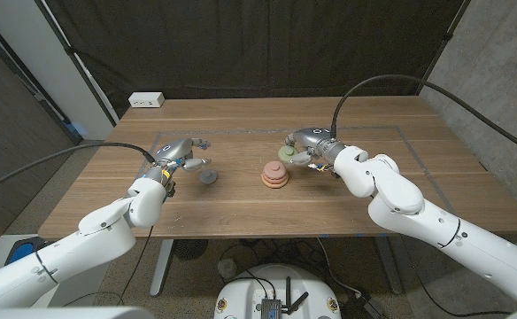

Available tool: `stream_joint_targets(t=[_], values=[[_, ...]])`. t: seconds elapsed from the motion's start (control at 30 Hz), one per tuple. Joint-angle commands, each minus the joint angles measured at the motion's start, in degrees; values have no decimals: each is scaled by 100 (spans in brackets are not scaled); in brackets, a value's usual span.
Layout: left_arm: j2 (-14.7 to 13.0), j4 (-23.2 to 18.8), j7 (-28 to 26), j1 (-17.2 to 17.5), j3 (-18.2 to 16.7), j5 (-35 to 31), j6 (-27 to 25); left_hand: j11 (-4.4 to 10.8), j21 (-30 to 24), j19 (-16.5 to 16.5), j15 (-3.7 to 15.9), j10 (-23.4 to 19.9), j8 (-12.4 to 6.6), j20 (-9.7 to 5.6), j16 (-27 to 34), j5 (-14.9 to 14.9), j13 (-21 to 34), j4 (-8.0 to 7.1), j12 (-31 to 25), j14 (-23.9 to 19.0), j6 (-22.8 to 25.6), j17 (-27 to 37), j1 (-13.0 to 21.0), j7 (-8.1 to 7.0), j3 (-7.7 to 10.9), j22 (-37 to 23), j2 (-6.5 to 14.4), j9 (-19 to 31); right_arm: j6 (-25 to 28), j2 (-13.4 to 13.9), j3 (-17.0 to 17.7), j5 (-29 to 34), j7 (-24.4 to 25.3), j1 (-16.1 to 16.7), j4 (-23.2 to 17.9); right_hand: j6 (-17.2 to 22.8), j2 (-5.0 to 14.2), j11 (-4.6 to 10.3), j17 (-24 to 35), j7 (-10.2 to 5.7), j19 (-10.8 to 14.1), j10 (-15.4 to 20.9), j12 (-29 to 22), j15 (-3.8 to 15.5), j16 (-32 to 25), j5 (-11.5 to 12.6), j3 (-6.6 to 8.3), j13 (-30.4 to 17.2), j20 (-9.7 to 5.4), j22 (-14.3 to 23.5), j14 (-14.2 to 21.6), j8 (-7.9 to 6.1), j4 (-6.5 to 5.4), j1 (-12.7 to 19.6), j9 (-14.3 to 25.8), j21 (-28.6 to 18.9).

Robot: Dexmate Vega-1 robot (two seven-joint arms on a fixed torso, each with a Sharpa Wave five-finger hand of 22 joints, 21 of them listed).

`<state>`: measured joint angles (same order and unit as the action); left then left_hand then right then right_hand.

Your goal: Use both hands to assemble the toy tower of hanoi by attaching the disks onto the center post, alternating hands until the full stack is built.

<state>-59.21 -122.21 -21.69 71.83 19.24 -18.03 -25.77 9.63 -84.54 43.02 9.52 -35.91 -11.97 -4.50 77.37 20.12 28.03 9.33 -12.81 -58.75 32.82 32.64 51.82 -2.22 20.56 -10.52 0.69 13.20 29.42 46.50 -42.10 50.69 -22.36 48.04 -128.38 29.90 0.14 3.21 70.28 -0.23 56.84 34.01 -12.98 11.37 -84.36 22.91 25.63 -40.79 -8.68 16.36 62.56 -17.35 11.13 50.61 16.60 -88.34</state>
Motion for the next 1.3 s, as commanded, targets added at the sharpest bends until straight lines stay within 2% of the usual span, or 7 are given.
stream_joint_targets(t=[0.03, 0.67, 1.3], values=[[53, 70, -32, -16, -13, -8, 59, -14, -11, 68, 311, -48, 7, -716, 36, 21, 31, 14, 8, -19, 56, 13, 14, -9, 45, -22, -25, 8, -329, -230, -93, 66, -170, -216, 205, 389, 139, 398, 20, -320, 13, 473, -4, 108, -46, 37, 262, -22, -380, 18, 31, -22, -201, 89, 22, 1], [67, 136, 36, -76, 16, 9, 87, 4, -14, 69, 311, -76, 5, -716, 41, 22, 50, 13, 1, -22, 74, 10, 23, -13, 71, -20, -18, 10, -521, -518, -277, 134, -480, -504, 474, 396, 139, 394, 19, -324, 12, 483, 28, 107, -82, 53, 301, -35, -380, 21, 20, -14, -206, 55, 11, 9], [72, 139, 38, -85, 21, 19, 82, 1, -13, 73, 311, -99, 4, -711, 51, 26, 60, 5, 6, -27, 98, 11, 17, -18, 100, -17, -10, 13, -578, -627, -404, 174, -762, -673, 646, 388, 146, 372, 17, -309, 10, 494, 38, 107, -100, 62, 326, -51, -380, 18, 11, -4, -210, 33, 4, 16]])
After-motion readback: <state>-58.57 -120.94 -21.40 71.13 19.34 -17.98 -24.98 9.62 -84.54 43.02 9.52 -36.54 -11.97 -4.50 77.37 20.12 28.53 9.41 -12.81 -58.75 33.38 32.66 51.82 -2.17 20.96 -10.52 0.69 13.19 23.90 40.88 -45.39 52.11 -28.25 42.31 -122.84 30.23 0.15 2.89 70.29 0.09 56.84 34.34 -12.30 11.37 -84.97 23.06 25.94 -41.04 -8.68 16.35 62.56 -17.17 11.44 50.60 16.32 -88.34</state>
